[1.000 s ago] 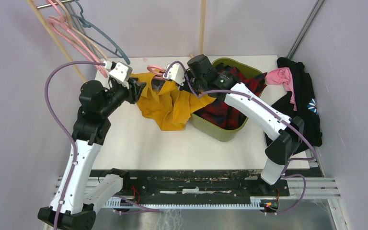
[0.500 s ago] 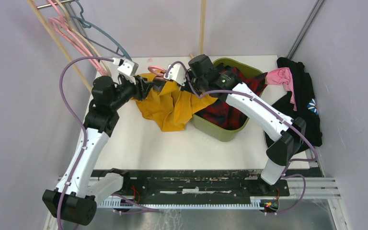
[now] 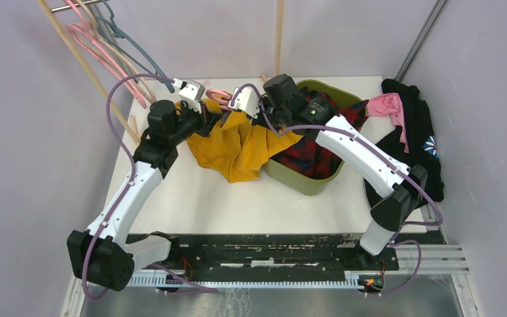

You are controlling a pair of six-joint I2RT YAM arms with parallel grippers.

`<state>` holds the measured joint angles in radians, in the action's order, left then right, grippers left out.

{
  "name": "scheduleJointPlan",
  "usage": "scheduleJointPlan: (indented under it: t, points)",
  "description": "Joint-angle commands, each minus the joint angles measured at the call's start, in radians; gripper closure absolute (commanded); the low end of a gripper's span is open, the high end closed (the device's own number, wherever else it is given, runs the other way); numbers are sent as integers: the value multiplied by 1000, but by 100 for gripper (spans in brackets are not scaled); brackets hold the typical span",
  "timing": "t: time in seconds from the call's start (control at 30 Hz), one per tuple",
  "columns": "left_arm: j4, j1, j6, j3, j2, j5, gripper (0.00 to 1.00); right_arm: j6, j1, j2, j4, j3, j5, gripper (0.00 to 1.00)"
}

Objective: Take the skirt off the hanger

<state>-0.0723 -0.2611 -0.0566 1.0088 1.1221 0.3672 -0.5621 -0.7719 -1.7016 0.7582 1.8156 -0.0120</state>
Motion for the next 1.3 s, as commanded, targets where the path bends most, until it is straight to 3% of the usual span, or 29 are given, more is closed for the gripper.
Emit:
scheduleJointPlan:
  t: [0.0,0.2,0.43,0.57,0.7,0.83,1.0,1.07,1.17,1.27]
  points:
    - [20,-24,-27,72,54,-65,97,-1,3,92,-72,15,-24,99]
    - [-113,-31,65,136,12,-361,97,-16,3,106,-73,-8,-46,99]
    - [-191,-28,208,95,-73,-723,97,-24,4,100,-68,-4,-51,99]
    - [-308,-29,174,28,-96,-660,97,-25,3,96,-65,6,-49,99]
    - [-380,-32,123,-62,-109,-468,97,-26,3,91,-62,12,-48,99]
    - [-288,-32,114,-186,-112,-436,97,-23,4,96,-56,13,-36,99]
    - [-104,-32,216,-174,-51,-436,97,-6,3,118,-41,-5,-16,99]
    - [-87,-32,262,-111,-34,-395,86,-7,3,124,-39,-15,-17,99]
    - [-177,-32,353,9,-37,-294,79,-10,3,126,-38,-19,-20,99]
    - [-269,-32,412,91,-84,-255,56,-16,3,128,-38,-31,-25,99]
